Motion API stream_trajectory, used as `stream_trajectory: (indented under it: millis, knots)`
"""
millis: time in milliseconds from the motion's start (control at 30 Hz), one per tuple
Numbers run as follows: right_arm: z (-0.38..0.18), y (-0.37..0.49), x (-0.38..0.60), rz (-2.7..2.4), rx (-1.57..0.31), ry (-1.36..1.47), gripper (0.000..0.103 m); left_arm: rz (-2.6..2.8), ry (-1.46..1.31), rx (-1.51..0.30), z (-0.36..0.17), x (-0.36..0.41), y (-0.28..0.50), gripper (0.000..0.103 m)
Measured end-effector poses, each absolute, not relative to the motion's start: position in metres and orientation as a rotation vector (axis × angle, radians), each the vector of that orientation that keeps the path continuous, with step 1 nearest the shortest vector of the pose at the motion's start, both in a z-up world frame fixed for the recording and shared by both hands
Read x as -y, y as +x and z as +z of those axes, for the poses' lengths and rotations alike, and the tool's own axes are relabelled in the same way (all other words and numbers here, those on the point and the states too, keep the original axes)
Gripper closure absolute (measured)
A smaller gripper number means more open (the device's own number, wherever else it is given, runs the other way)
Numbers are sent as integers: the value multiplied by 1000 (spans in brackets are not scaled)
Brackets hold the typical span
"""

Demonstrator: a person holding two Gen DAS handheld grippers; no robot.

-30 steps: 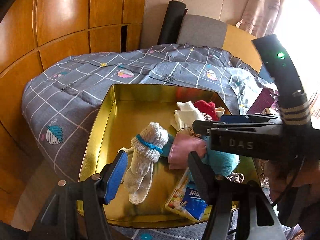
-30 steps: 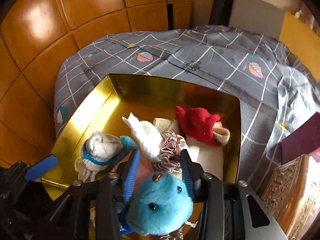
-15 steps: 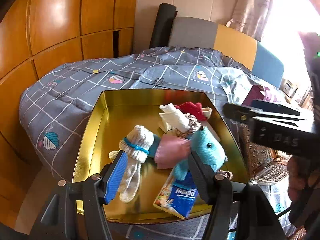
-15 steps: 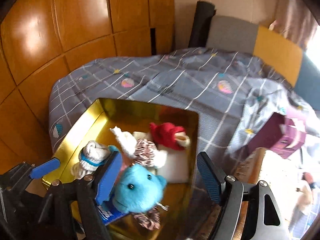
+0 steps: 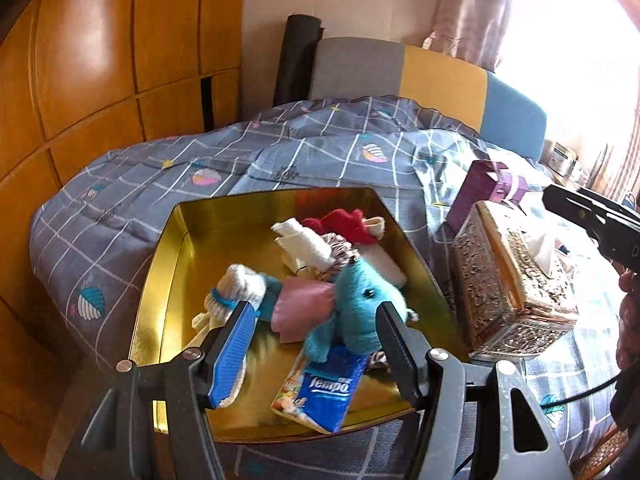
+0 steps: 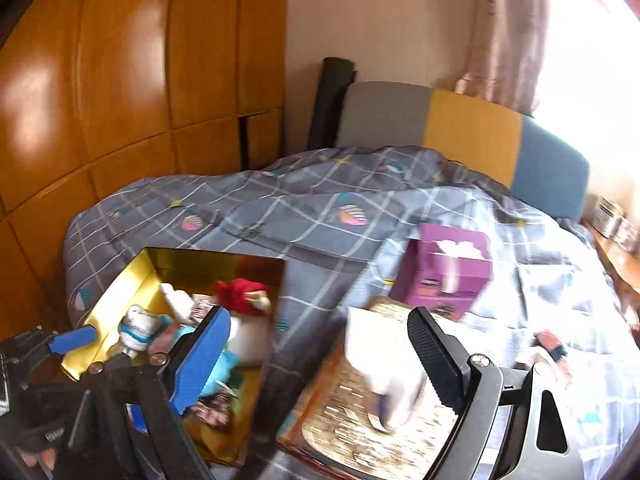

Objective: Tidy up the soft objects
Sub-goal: 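Move both tools back over the bed toward the pink towel and white packet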

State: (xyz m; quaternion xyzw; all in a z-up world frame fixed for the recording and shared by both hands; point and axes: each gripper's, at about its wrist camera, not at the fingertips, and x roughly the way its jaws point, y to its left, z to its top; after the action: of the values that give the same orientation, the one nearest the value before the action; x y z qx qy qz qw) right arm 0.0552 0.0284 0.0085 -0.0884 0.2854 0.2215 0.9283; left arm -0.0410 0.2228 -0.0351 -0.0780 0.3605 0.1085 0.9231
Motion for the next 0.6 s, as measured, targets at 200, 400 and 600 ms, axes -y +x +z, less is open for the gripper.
stream_trajectory:
  millis: [200, 400, 600]
  knots:
    - [5, 63, 32, 328, -602, -159, 9, 188, -116, -720, -25, -206, -36, 39]
    - [-10, 78, 97, 184, -663, -121, 9, 137, -75, -707, -14, -183, -31, 39]
    - [-23, 93, 164, 40, -699, -106, 9, 78, -32, -676, 2, -158, -26, 39]
